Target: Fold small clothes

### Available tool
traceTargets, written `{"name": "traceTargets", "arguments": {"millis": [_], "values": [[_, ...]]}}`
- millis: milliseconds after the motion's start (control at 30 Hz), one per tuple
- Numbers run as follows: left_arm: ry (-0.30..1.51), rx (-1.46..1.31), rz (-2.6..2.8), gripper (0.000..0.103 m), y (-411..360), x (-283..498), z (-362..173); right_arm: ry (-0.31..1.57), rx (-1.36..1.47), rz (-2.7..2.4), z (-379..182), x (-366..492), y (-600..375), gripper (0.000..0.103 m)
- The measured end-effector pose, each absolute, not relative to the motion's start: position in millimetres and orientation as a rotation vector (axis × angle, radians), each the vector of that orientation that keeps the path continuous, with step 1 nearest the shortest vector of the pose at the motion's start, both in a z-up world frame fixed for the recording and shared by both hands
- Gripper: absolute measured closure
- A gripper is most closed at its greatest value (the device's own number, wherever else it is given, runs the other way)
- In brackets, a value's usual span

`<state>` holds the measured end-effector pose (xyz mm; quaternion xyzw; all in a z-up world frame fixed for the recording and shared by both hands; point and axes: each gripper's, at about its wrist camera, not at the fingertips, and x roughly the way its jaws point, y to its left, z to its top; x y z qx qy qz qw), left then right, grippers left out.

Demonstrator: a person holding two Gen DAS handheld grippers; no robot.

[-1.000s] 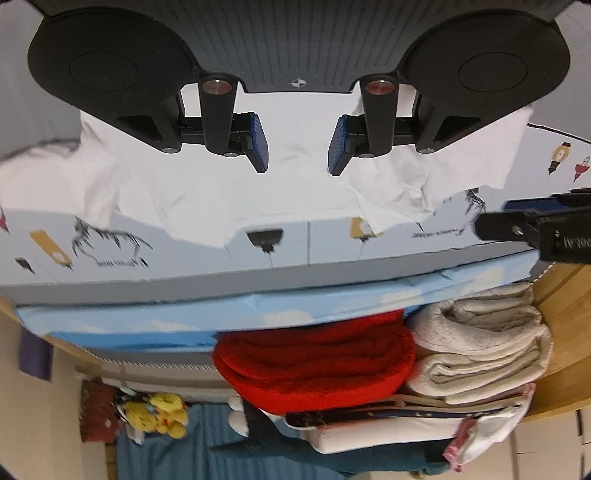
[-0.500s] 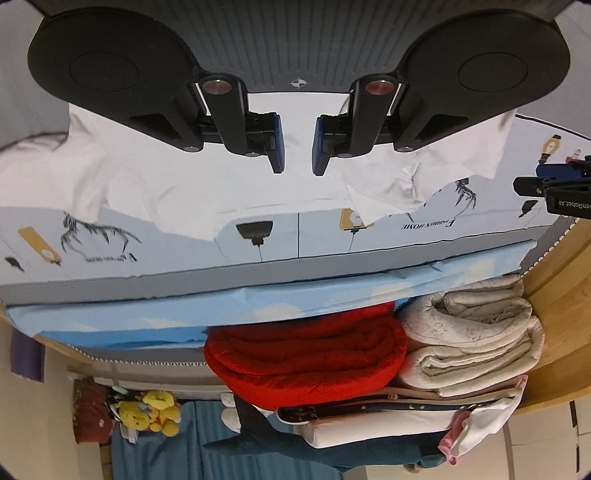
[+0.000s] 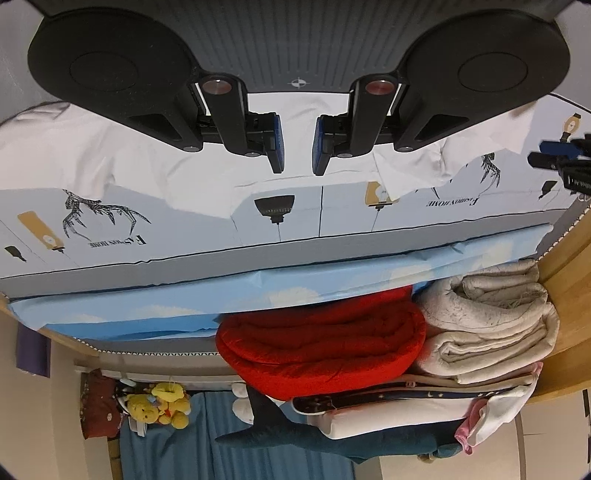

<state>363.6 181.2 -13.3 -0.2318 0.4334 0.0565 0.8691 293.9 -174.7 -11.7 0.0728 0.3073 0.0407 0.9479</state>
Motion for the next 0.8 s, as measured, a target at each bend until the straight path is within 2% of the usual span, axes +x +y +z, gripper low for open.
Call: {"name": "traceTargets", "arguments": {"millis": [200,433,533,633,800], "values": [[1.016,-0.571,0.007,0.071,168,371,-40,0.666,0.152,0.133,-14,301,-173,0.086],[1.043,-0.627,-0.042,0.071,144,378,-59,0.756,0.149,0.211,-20,303,-158,0.086],[1.053,-0.613,-0.04,0.067,134,383,-66,0.777,0.136,0.238,-22,301,-151,0.086],[1.077,-0.586,-0.003,0.058,125,389,-75,0.797,0.12,0.27,-24,298,-145,0.086],[1.084,-0.555,0.004,0.057,117,394,-84,0.833,0.095,0.269,-31,298,-140,0.085]]}}
